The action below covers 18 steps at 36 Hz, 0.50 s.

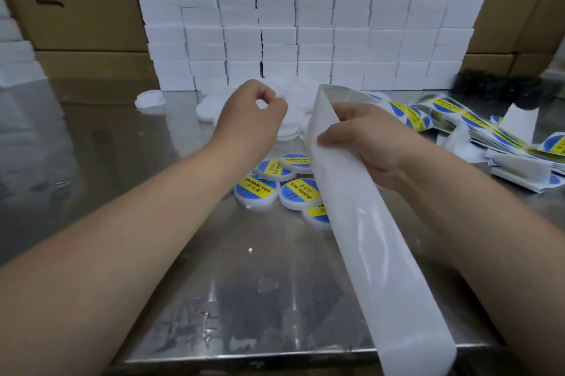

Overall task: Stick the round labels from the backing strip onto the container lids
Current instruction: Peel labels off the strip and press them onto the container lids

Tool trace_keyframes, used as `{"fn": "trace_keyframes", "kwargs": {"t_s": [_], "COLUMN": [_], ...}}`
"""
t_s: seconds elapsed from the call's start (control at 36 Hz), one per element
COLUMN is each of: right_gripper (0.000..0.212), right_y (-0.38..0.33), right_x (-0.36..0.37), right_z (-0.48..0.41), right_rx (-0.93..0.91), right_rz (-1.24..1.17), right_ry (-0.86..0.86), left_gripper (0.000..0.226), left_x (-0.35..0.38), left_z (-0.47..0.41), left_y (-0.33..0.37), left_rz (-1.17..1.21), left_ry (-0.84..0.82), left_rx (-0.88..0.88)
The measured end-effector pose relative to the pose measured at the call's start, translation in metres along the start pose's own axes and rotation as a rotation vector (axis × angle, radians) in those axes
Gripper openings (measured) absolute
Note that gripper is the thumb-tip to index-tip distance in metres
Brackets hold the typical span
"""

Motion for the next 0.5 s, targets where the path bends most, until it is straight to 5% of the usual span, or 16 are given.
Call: {"fn": "trace_keyframes", "kwargs": {"t_s": [0.06,0.14,0.25,0.36,0.5], "right_gripper": [0.032,0.031,0.038,0.015,0.039], "right_y": [-0.002,-0.006,-0.008,-0.006,0.004], "right_x": [0.002,0.005,0.008,0.009,-0.003], "right_z": [0.001,0.002,0.003,0.002,-0.005], "right_rx": [-0.029,-0.072,-0.101,-0.057,0.098], "right_rz": [-0.017,-0.037,-0.058,-0.135,-0.053], "right_ry": [-0.027,-0.075,-0.103,-0.068,0.121], "left_gripper": [0.007,0.032,0.042,0.045,0.046], "left_x": [0.007,0.010,0.015,0.012,0.014], "left_z": [0.004,0.007,0.014,0.012,0.020], "left_y": [0.000,0.003,0.009,0.012,0.021], "left_rz": [0.031,0.044,-0.073,-0.370,-0.520], "left_ry": [-0.063,-0.189,-0.364,-0.334,-0.365], "left_rx": [-0.026,-0.033,0.115,0.285,0.458]}}
Point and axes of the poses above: each hand's wrist, its own z-axis away from the middle knuckle, its own x-axis out of the palm, y = z × x, the point moved 4 cm from there along -z, towards the middle knuckle, and after that the axes turned 15 degrees about z, right-handed, at the moved point
